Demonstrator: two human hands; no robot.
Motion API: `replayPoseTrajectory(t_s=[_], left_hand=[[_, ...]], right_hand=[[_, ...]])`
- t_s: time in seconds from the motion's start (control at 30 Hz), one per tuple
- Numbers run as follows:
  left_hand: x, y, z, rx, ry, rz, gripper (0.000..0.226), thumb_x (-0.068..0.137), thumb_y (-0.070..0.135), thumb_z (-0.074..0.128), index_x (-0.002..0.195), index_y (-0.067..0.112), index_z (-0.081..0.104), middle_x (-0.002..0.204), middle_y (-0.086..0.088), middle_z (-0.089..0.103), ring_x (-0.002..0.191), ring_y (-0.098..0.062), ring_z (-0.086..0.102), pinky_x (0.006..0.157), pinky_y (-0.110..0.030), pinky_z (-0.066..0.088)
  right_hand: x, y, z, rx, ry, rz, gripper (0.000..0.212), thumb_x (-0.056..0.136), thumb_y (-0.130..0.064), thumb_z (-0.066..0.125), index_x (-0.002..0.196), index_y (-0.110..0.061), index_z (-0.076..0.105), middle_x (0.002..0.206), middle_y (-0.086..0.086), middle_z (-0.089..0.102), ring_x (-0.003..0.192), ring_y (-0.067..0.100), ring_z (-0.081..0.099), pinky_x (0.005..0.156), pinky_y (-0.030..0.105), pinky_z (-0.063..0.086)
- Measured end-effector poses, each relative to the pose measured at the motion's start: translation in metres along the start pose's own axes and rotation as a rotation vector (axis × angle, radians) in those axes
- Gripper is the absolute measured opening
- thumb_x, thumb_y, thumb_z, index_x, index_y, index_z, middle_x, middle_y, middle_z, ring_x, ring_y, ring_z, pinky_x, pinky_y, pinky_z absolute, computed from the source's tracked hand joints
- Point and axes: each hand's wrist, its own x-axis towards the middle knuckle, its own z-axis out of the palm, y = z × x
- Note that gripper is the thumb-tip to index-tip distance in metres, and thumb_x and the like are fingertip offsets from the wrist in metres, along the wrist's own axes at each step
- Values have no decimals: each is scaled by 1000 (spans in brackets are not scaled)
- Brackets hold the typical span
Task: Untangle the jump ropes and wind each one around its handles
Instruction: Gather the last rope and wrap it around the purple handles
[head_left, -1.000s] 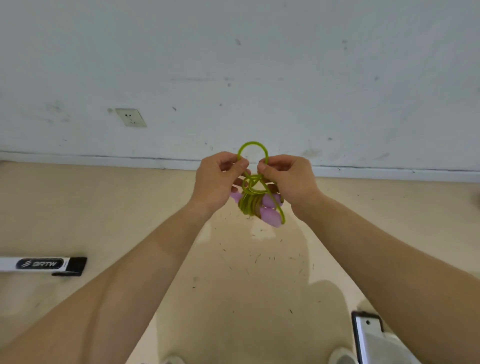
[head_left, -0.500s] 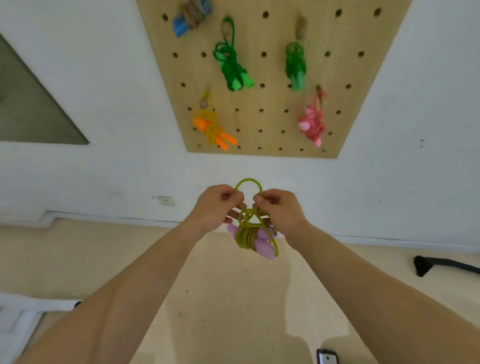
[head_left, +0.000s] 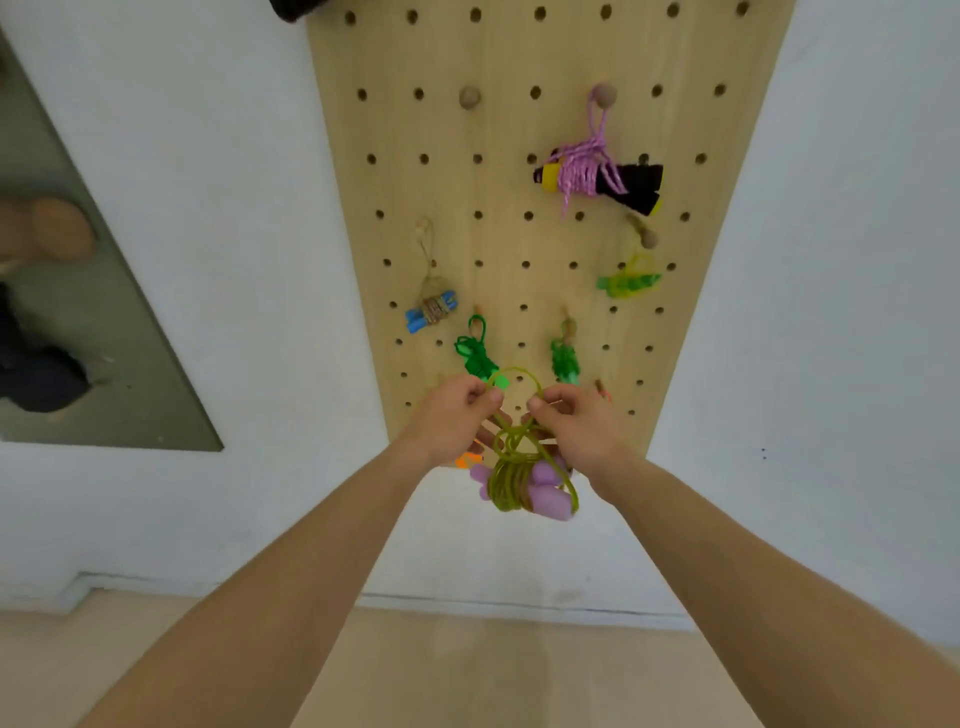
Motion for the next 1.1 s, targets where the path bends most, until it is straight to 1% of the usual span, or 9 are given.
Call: replayPoseTrajectory(t_s=[0.17, 0.37, 0.47, 0.53, 0.67, 0.8, 0.9, 1.0, 1.1], left_hand=[[12, 33, -37, 38, 23, 88, 19, 105, 23, 49, 92, 11, 56, 87, -5, 74, 57, -19, 68, 47, -26, 50], [24, 68, -85, 40, 82, 157, 19, 106, 24, 47, 99, 8, 56, 79, 2, 69, 51, -12, 65, 48, -23, 51], [38, 84, -107, 12, 136, 203, 18, 105, 24, 49, 97, 10, 56, 79, -1, 71, 54, -19, 67, 53, -31, 56], [52, 96, -119, -25, 144, 227, 18, 104, 25, 50, 94, 12, 59, 83, -3, 74, 57, -21, 69, 58, -39, 56], [84, 121, -139, -71, 232, 279, 17, 102, 24, 55, 96, 11, 64, 83, -2, 76, 54, -11, 68, 54, -28, 47], [123, 142, -145, -190, 349, 289, 17, 100, 26, 58, 94, 14, 69, 79, 0, 76, 56, -10, 68, 55, -24, 48], [159, 152, -144, -261, 455, 304, 22, 99, 27, 60, 82, 19, 70, 76, 1, 76, 57, -12, 68, 58, -27, 50], [193, 160, -141, -285, 596, 316, 24, 98, 31, 61, 75, 28, 69, 71, 6, 75, 67, -17, 72, 71, -36, 58], [219, 161, -138, -284, 691, 287, 26, 98, 32, 60, 72, 31, 66, 68, 8, 74, 64, -16, 71, 74, -39, 60]], right_hand=[[16, -45, 13, 22, 56, -59, 11, 96, -16, 64, 91, -7, 66, 83, 11, 73, 71, 23, 67, 77, 49, 58], [32, -98, 37, 26, 153, -142, 13, 97, -16, 63, 92, -5, 68, 86, 14, 74, 68, 19, 66, 56, 26, 53], [47, -121, 49, 51, 238, -186, 15, 96, -17, 65, 93, -4, 72, 83, 13, 74, 65, 18, 65, 65, 33, 57], [61, -139, 53, 84, 269, -221, 14, 96, -16, 65, 92, -5, 72, 78, 9, 73, 60, 15, 62, 62, 28, 54], [97, -176, 52, 149, 283, -268, 11, 96, -16, 65, 89, -9, 70, 72, 2, 69, 57, 11, 57, 52, 19, 48], [143, -200, 45, 193, 277, -297, 13, 94, -21, 67, 94, -10, 74, 75, 2, 72, 57, 12, 58, 57, 26, 48], [177, -213, 40, 224, 278, -300, 13, 95, -21, 66, 96, -11, 73, 76, 1, 71, 56, 12, 57, 54, 24, 45], [205, -225, 38, 258, 291, -294, 12, 97, -19, 63, 96, -10, 70, 75, 1, 69, 55, 10, 54, 48, 20, 43], [232, -228, 41, 291, 302, -240, 14, 97, -17, 61, 84, -14, 67, 77, 4, 68, 56, 12, 54, 51, 23, 41]])
